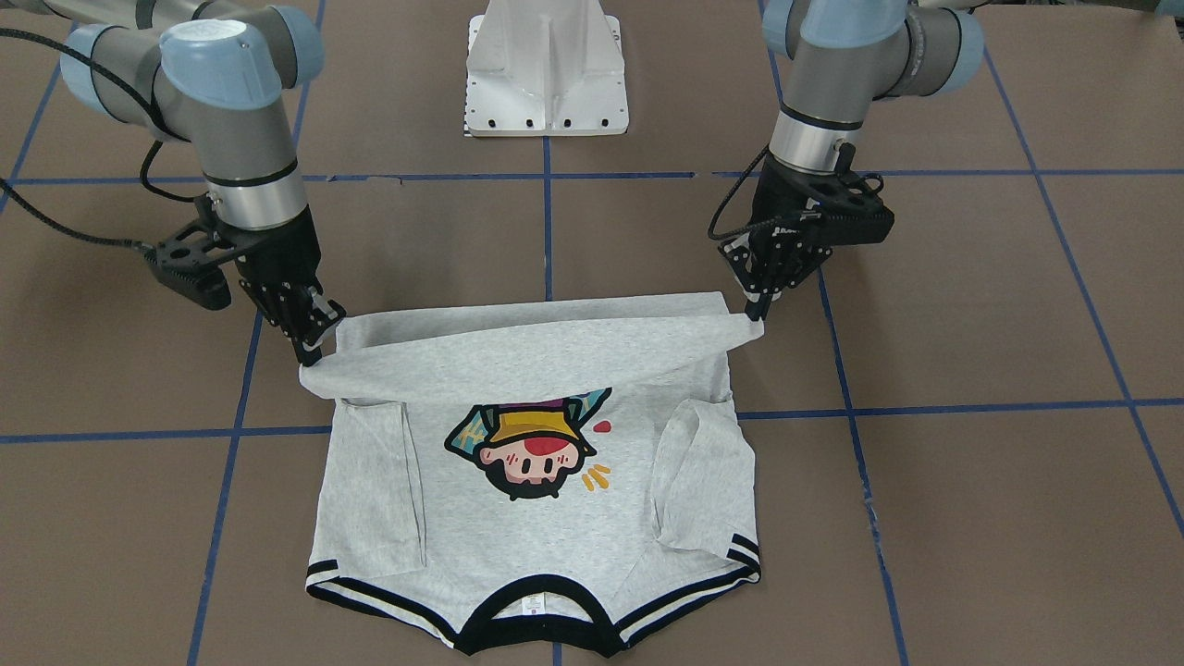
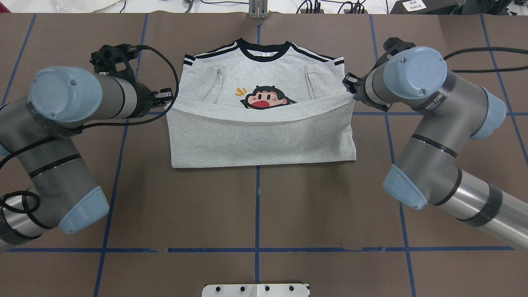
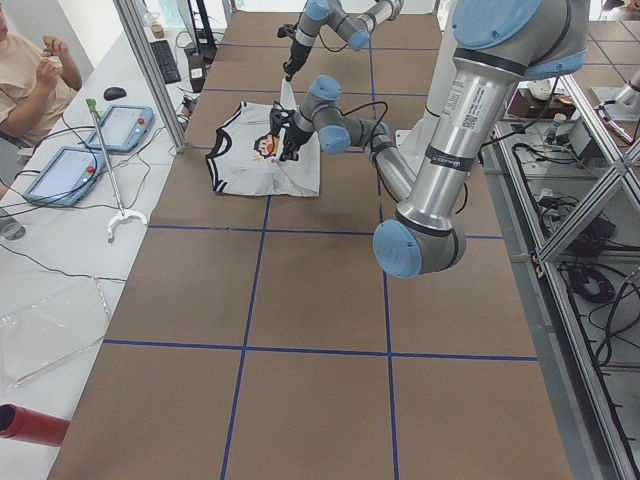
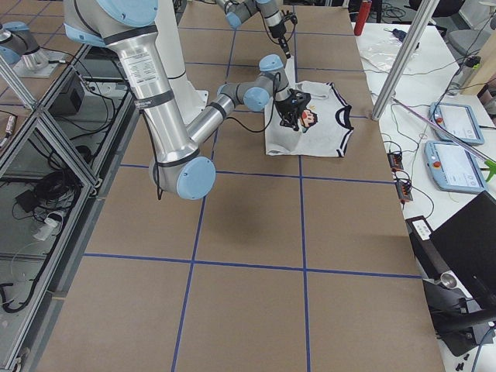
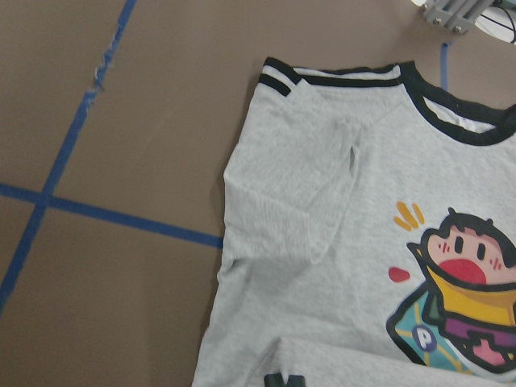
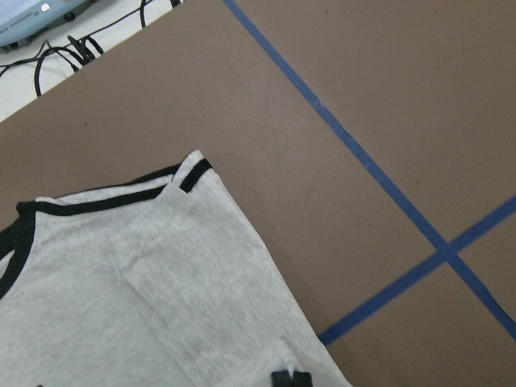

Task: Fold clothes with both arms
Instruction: 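Lift the hem with both grippers and fold it toward the collar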

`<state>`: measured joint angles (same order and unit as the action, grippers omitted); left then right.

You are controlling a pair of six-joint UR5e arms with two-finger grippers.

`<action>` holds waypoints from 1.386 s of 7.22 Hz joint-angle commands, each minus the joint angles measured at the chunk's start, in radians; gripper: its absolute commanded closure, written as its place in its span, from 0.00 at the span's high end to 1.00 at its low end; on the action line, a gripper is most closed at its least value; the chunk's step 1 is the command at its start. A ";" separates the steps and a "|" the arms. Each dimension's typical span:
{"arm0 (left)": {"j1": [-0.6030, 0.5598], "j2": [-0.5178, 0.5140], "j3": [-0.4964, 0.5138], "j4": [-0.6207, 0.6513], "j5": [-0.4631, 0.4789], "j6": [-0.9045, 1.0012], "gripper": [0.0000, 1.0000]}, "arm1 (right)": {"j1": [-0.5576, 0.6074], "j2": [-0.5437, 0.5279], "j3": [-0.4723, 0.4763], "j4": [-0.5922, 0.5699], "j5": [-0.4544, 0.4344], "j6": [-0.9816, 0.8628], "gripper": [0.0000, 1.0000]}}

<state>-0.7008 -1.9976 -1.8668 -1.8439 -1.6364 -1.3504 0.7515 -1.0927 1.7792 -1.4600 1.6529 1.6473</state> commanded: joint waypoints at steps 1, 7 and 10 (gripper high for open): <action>-0.046 -0.079 0.139 -0.047 0.006 0.020 0.00 | 0.066 0.092 -0.163 0.006 -0.001 -0.107 0.00; -0.095 -0.279 0.696 -0.472 0.046 0.091 0.00 | 0.069 0.244 -0.564 0.237 -0.004 -0.126 0.00; -0.100 -0.287 0.753 -0.508 0.046 0.106 0.41 | 0.098 0.249 -0.589 0.239 -0.002 -0.145 0.42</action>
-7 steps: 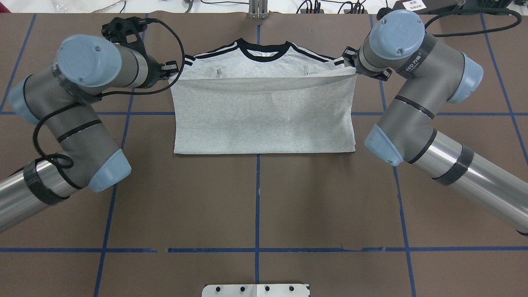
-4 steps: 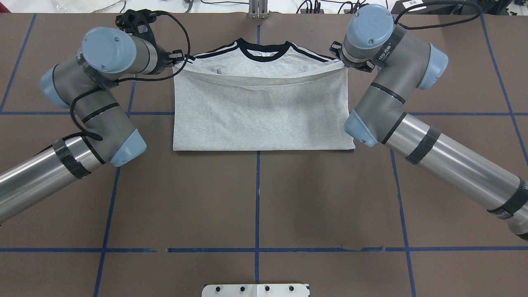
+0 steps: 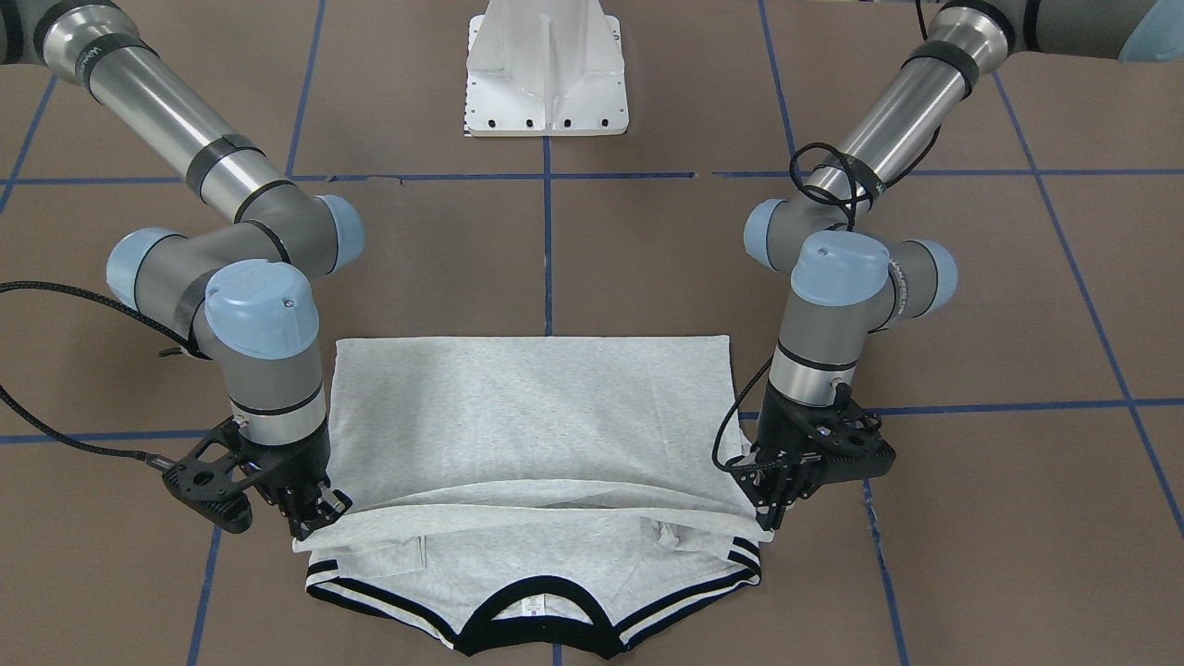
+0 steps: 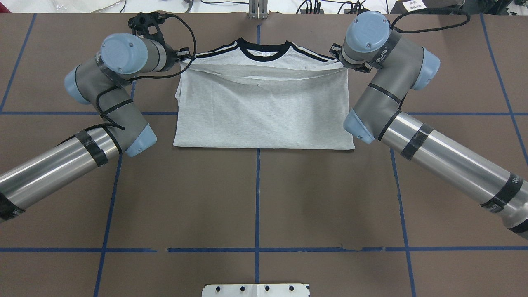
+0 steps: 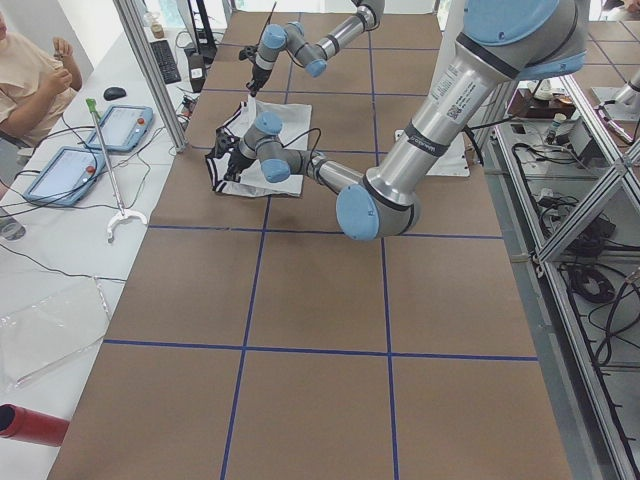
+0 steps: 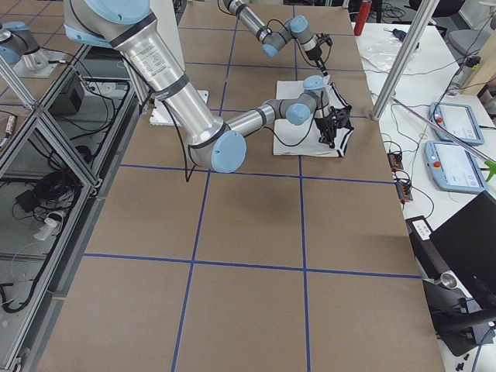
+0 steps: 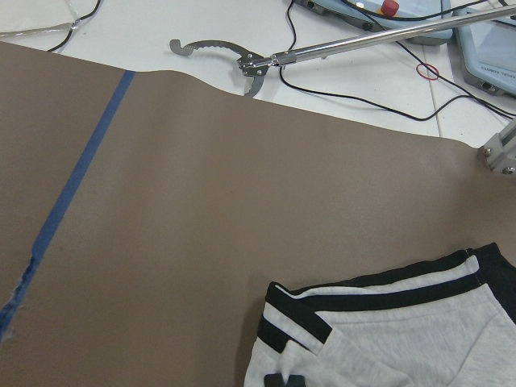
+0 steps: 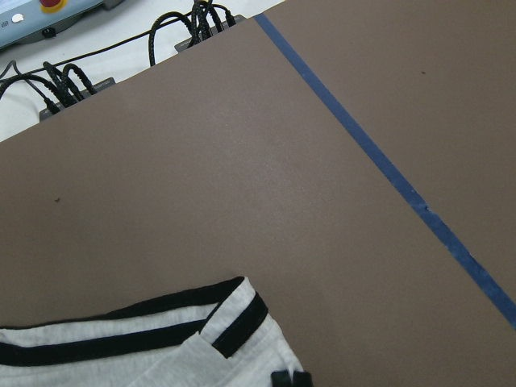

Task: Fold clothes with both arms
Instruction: 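Release the hem and move the right gripper to the folded shirt's corner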

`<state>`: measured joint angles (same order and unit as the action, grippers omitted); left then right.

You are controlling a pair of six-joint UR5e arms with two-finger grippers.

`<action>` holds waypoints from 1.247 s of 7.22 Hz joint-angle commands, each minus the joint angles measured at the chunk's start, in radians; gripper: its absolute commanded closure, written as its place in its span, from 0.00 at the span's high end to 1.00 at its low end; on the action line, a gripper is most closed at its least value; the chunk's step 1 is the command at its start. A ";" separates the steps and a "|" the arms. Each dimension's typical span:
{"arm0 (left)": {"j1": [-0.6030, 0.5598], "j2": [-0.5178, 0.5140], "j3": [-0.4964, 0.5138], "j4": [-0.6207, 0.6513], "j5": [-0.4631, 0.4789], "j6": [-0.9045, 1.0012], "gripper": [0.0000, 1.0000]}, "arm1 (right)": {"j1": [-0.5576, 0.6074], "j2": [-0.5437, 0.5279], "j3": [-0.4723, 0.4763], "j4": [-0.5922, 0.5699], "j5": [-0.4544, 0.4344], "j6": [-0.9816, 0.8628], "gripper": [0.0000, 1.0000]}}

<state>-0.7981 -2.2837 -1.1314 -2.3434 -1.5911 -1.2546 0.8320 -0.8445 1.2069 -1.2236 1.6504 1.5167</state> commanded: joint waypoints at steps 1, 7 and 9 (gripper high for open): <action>-0.021 0.003 0.019 -0.008 0.000 0.046 0.47 | 0.024 0.004 -0.015 0.033 0.000 -0.015 0.47; -0.039 0.087 -0.120 0.007 -0.064 0.110 0.51 | -0.127 -0.315 0.406 0.049 0.102 0.198 0.58; -0.039 0.098 -0.143 0.007 -0.064 0.104 0.52 | -0.165 -0.375 0.445 0.110 0.105 0.325 0.62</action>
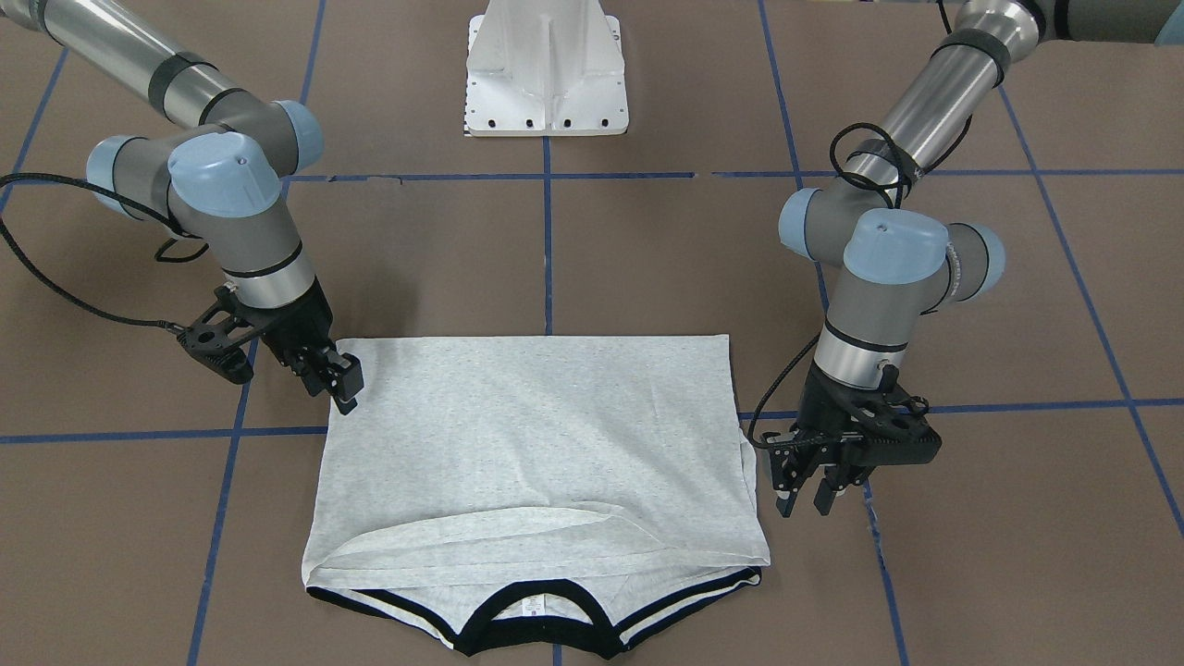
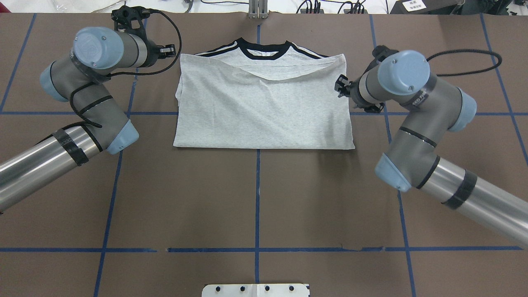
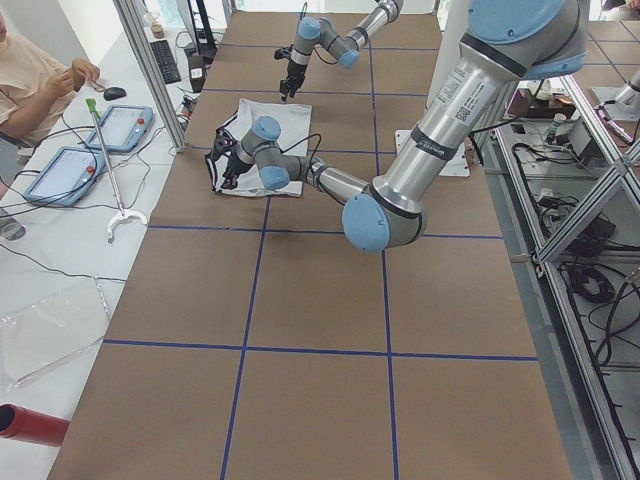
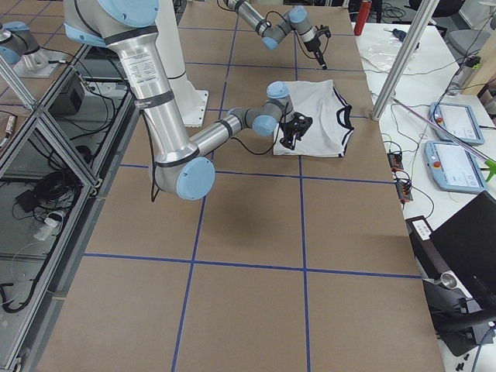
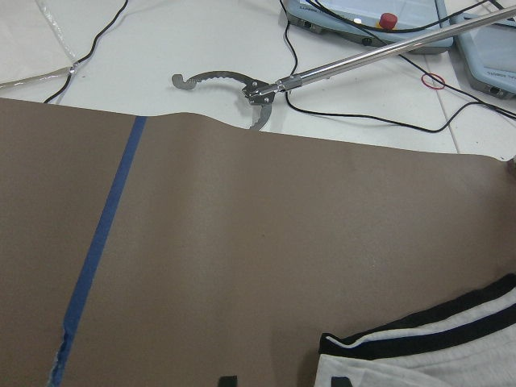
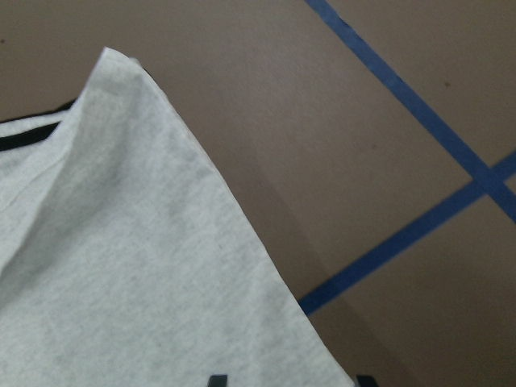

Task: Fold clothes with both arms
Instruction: 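Release the hem and move the right gripper to the folded shirt's corner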

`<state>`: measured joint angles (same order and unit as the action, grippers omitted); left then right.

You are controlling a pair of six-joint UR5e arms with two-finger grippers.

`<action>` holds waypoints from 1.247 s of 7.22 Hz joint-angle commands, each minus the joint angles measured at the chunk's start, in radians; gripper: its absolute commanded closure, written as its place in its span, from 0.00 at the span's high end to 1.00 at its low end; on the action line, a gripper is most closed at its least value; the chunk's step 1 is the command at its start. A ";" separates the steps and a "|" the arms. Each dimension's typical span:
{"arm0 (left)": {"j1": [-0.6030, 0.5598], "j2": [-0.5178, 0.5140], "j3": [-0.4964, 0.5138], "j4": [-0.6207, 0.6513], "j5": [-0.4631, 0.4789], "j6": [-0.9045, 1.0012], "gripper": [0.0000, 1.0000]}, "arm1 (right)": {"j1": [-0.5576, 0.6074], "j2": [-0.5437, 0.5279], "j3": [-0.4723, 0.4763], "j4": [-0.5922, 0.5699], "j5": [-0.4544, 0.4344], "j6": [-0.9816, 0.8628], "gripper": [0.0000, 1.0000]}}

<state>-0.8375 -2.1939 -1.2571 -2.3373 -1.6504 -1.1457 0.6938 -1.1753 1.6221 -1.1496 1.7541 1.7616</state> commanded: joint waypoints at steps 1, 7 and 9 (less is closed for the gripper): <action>0.000 0.008 -0.025 0.001 -0.005 -0.005 0.52 | -0.045 -0.094 0.068 0.040 -0.001 0.091 0.63; 0.000 0.008 -0.030 0.003 -0.006 -0.009 0.53 | -0.103 -0.104 0.068 0.040 -0.033 0.099 0.43; 0.000 0.038 -0.079 0.004 -0.008 -0.008 0.53 | -0.103 -0.104 0.068 0.040 -0.030 0.114 0.00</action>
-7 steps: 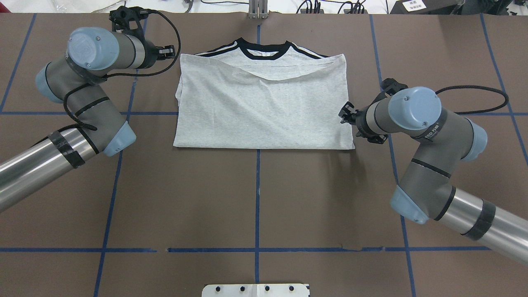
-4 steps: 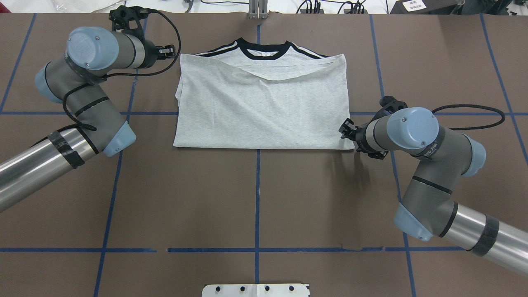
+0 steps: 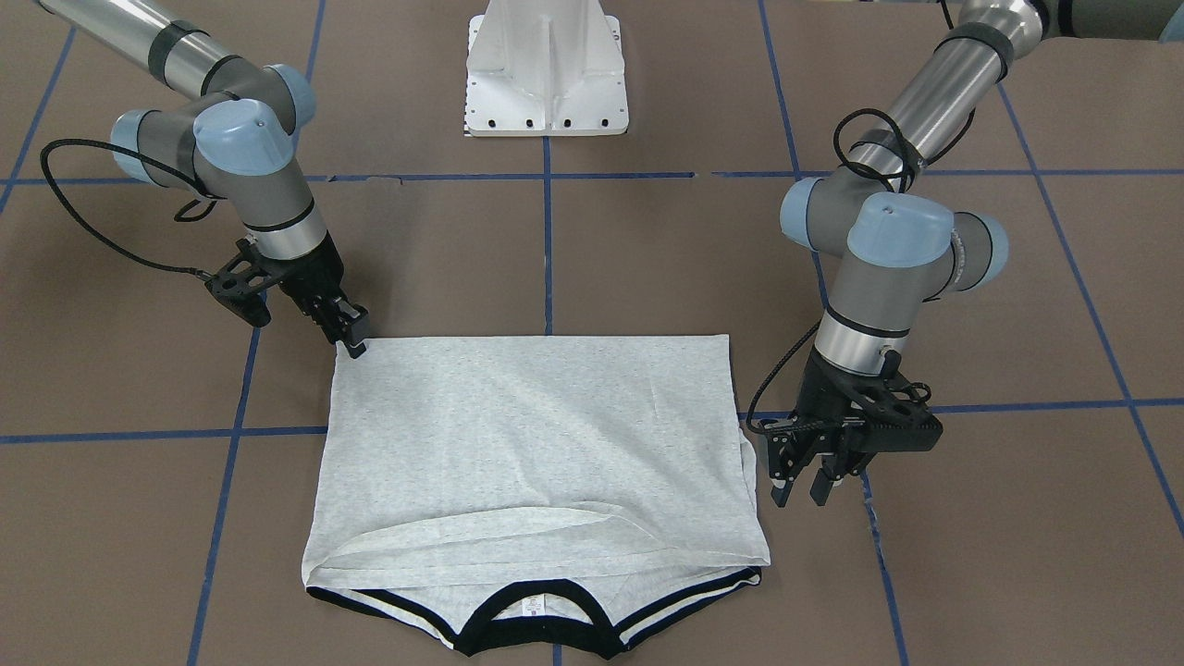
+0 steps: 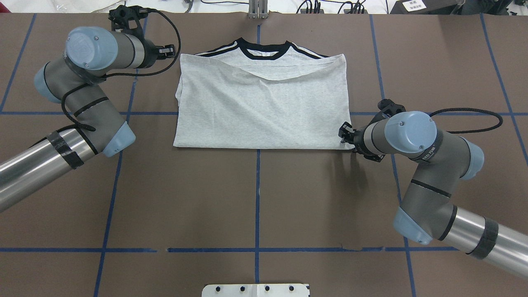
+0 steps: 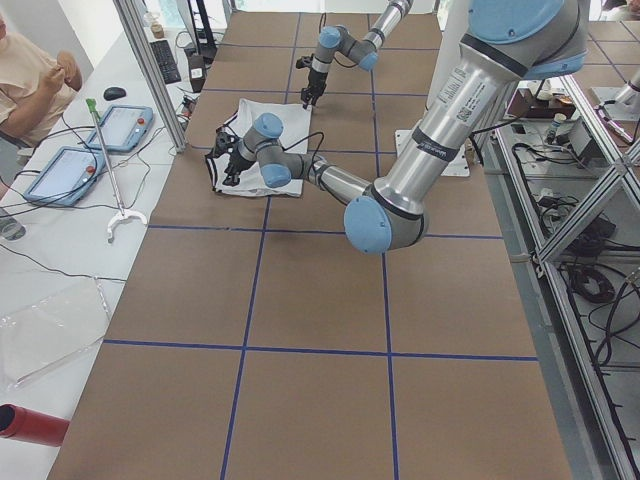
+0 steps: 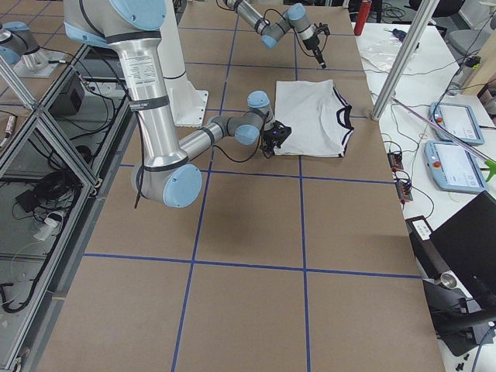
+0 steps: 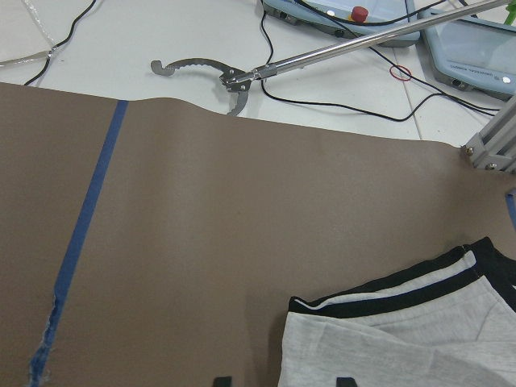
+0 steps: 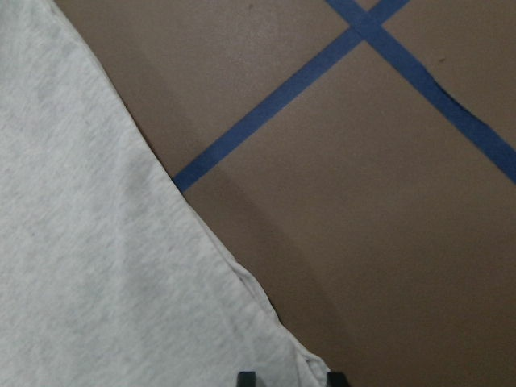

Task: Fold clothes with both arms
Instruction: 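Grasp the folded shirt corner with the right gripper and drag it toward the robot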

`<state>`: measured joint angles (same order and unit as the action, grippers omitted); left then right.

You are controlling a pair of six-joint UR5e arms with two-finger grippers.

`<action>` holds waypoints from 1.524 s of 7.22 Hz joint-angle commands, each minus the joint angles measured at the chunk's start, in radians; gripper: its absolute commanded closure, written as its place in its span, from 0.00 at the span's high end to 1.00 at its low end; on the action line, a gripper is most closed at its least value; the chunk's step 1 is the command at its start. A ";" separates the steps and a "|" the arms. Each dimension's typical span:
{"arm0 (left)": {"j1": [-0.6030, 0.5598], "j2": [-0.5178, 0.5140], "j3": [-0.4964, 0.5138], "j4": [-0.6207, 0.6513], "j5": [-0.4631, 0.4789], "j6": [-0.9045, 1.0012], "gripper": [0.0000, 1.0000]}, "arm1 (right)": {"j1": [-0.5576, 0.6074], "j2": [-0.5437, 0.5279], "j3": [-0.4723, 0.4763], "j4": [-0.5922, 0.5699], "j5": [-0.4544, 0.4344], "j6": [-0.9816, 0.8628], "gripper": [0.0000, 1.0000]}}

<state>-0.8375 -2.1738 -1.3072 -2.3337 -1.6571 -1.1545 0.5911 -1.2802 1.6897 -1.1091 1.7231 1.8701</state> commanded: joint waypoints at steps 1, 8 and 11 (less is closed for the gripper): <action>0.000 0.029 -0.036 0.001 -0.004 -0.001 0.53 | 0.000 0.001 -0.001 0.000 0.001 0.006 0.00; 0.006 0.118 -0.292 0.017 -0.205 -0.158 0.53 | -0.230 -0.220 0.584 -0.353 0.151 0.129 0.00; 0.063 0.155 -0.436 0.103 -0.247 -0.292 0.55 | -0.518 -0.225 0.723 -0.647 0.227 0.154 0.00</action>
<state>-0.8066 -2.0434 -1.6865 -2.2469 -1.8964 -1.3883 0.1990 -1.5006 2.3832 -1.6774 1.9390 2.0054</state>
